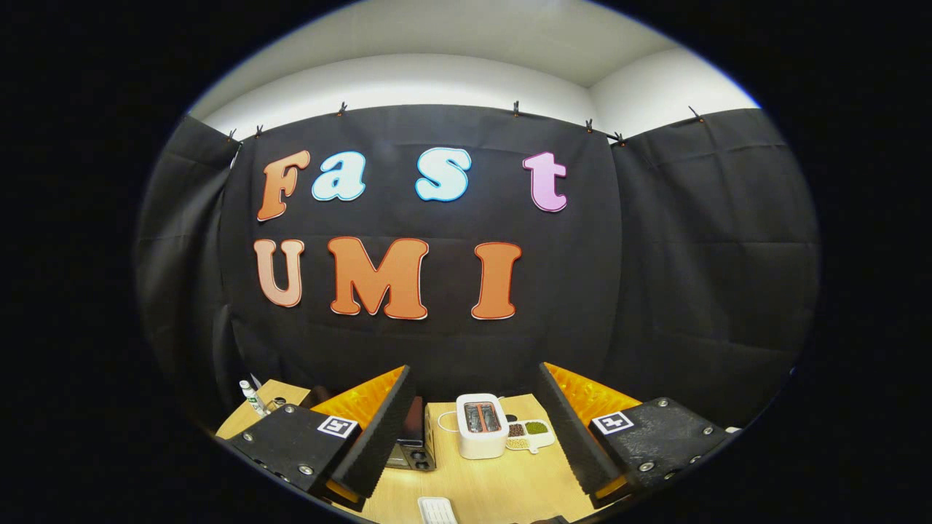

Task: Open the toaster oven, put the food inside, and close the toaster oven door.

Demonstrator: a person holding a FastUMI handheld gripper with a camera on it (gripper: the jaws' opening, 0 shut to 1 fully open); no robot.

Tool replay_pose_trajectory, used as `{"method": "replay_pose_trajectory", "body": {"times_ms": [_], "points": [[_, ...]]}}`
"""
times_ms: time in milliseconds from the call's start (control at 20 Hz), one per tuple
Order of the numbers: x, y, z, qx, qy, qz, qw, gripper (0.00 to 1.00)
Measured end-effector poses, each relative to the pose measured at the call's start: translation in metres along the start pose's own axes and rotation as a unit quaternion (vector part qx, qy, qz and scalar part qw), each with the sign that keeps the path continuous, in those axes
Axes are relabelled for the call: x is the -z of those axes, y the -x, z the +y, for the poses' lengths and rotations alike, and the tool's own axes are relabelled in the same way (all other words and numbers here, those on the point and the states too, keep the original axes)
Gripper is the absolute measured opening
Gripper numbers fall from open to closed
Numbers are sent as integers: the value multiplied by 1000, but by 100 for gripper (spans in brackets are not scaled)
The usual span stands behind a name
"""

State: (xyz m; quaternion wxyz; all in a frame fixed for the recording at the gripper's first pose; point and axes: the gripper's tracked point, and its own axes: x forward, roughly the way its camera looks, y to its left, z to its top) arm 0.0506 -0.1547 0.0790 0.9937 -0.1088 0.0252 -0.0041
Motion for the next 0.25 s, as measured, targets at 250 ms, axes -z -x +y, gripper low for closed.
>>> {"method": "replay_pose_trajectory", "body": {"times_ms": [250], "points": [[-3,-4,-8,-14,-6,-10,1000,100]]}}
